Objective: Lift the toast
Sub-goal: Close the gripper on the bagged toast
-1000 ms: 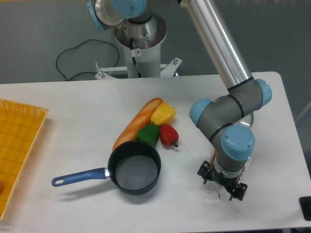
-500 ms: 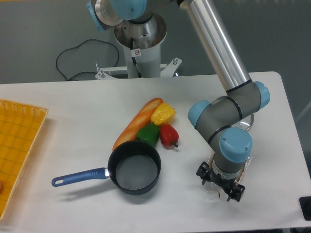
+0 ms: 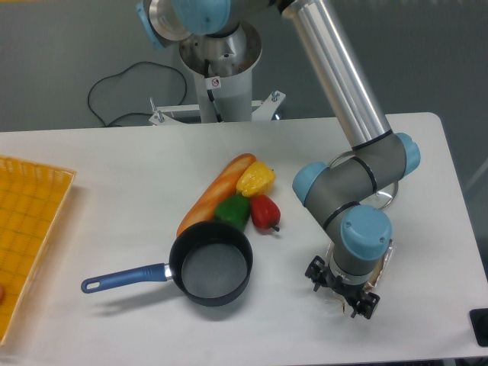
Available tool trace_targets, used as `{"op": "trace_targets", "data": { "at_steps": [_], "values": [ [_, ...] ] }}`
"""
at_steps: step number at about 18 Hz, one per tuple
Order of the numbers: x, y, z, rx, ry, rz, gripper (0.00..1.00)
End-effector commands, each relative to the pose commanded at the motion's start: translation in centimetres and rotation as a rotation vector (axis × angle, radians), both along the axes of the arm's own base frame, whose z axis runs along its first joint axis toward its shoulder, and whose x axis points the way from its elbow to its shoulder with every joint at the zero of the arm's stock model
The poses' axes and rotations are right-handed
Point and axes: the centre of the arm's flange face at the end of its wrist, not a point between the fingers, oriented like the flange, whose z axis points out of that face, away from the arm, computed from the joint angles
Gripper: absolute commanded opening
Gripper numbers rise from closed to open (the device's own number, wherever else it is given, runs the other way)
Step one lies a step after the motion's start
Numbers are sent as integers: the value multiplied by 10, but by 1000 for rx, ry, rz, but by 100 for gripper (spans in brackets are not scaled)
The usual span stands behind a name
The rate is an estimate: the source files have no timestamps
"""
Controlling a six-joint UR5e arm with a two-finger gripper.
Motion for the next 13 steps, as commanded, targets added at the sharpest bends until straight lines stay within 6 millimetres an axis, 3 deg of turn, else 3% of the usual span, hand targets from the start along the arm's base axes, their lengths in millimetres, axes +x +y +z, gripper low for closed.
{"op": "trace_targets", "data": {
  "at_steps": [7, 11, 13],
  "values": [
    [2, 1, -1, -2, -2, -5, 79],
    [3, 1, -2, -3, -4, -5, 63],
    [3, 1, -1, -2, -3, -3, 46]
  ]
}}
